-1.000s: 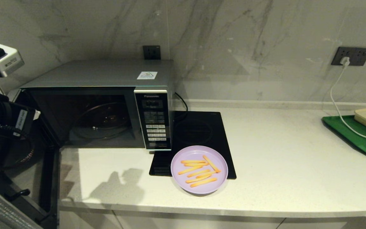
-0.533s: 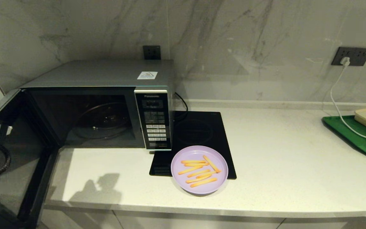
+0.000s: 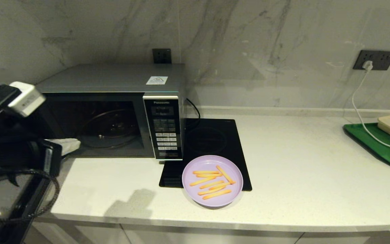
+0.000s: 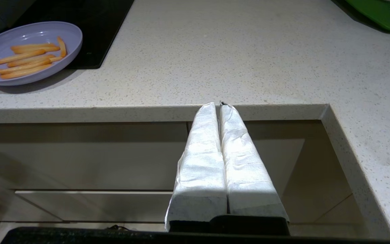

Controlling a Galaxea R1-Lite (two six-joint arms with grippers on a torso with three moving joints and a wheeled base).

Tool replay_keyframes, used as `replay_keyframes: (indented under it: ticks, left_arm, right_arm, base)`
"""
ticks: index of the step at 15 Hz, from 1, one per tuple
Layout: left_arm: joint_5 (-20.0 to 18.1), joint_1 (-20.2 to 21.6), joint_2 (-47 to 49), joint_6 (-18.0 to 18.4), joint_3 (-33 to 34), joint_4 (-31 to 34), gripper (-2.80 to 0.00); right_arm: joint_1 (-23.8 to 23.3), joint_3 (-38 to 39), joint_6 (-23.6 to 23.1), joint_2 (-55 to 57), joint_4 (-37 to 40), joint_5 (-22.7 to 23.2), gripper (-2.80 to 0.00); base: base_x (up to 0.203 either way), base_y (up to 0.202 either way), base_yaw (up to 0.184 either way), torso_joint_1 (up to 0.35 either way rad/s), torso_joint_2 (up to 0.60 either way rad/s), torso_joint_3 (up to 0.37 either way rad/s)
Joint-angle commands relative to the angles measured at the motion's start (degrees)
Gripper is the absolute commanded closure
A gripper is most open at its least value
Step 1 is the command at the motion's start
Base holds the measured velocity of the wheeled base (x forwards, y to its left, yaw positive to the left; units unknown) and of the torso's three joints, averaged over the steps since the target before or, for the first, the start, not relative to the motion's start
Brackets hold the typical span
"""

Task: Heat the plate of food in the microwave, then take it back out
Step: Open the microwave oven, then put the plate in the microwave oven

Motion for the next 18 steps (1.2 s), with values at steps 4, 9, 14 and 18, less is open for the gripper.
replay_keyframes:
  ticks: [4, 9, 14, 18]
  left_arm:
    - [7.71, -17.92, 15.31, -13.22, -2.95, -0.61, 0.00]
    - [13.17, -17.08, 17.27, -22.45, -7.70, 7.15, 0.00]
    - [13.85, -20.17, 16.87, -24.82, -8.03, 8.97, 0.00]
    - [26.54, -10.56, 15.02, -24.25, -10.17, 11.47, 0.00]
  right_arm:
    - [0.00, -0.02, -0.04, 0.05, 0.05, 0.00, 0.00]
    - [0.08, -0.02, 0.04, 0.05, 0.05, 0.00, 0.00]
    - [0.00, -0.02, 0.05, 0.05, 0.05, 0.00, 0.00]
    - [0.00, -0.02, -0.04, 0.05, 0.05, 0.00, 0.00]
  base:
    - [0.000, 0.000, 0.000, 0.000, 0.00, 0.000]
    - [0.000, 0.000, 0.000, 0.000, 0.00, 0.000]
    - [0.000, 0.000, 0.000, 0.000, 0.00, 0.000]
    - [0.000, 0.000, 0.000, 0.000, 0.00, 0.000]
